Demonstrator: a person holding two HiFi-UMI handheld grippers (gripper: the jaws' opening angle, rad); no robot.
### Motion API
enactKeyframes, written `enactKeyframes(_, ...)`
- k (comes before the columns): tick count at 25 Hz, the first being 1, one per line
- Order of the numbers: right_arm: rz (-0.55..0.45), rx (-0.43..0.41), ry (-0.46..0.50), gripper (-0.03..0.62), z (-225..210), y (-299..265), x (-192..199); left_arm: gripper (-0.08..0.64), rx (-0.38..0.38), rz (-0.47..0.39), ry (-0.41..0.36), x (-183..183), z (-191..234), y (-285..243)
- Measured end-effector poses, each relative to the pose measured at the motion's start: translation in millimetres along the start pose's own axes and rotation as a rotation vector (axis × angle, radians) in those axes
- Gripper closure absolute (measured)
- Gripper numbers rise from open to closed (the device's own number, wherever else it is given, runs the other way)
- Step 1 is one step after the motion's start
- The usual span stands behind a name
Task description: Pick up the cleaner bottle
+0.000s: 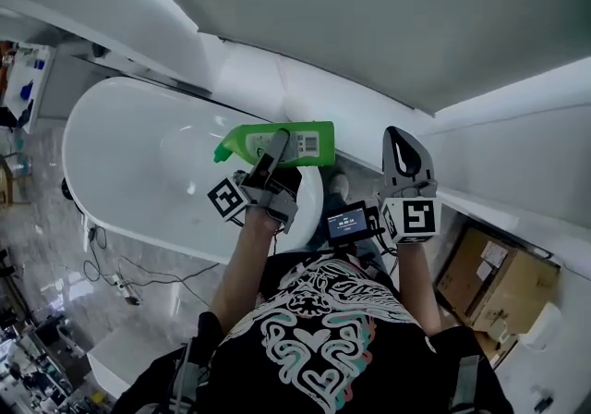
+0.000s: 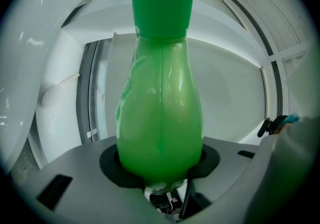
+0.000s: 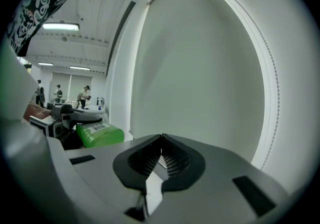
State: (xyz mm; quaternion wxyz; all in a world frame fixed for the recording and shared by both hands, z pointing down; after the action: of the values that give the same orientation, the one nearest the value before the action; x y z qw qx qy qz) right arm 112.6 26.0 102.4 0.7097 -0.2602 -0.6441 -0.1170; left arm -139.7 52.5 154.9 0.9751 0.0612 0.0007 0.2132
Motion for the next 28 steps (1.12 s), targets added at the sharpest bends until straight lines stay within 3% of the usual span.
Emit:
enactKeyframes(9,-0.032,0.001,-0.002,0.565,8.4,16.5,-23.0,0.363,0.066,0.009,0.001,2.8,-39.8,-6.0)
enactKeyframes(16,-0.054,0.028,-0.015,0.565,-2.1,18.9,-35.3,0.363,0.067,0.042,-0.012,5.5,-53.3,-13.6)
enactKeyframes(28,-0.054,-0.003,-0.041,0.565,-2.4,15.4,-29.4,0.362,0.073,0.041,-0.024,6.5,-55.3,-19.1)
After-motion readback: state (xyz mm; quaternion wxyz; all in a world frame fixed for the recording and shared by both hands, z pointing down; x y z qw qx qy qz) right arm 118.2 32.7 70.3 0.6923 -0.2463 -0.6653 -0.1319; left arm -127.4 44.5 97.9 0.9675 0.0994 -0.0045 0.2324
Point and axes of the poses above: the fingertips, and each gripper's own axes: y backward along the fingers, z to its left, x out of its underside, the point moved 7 cm from there along y, backward along the fingers, and after that the axes turned 1 degree about -y, right-handed, at the moved point
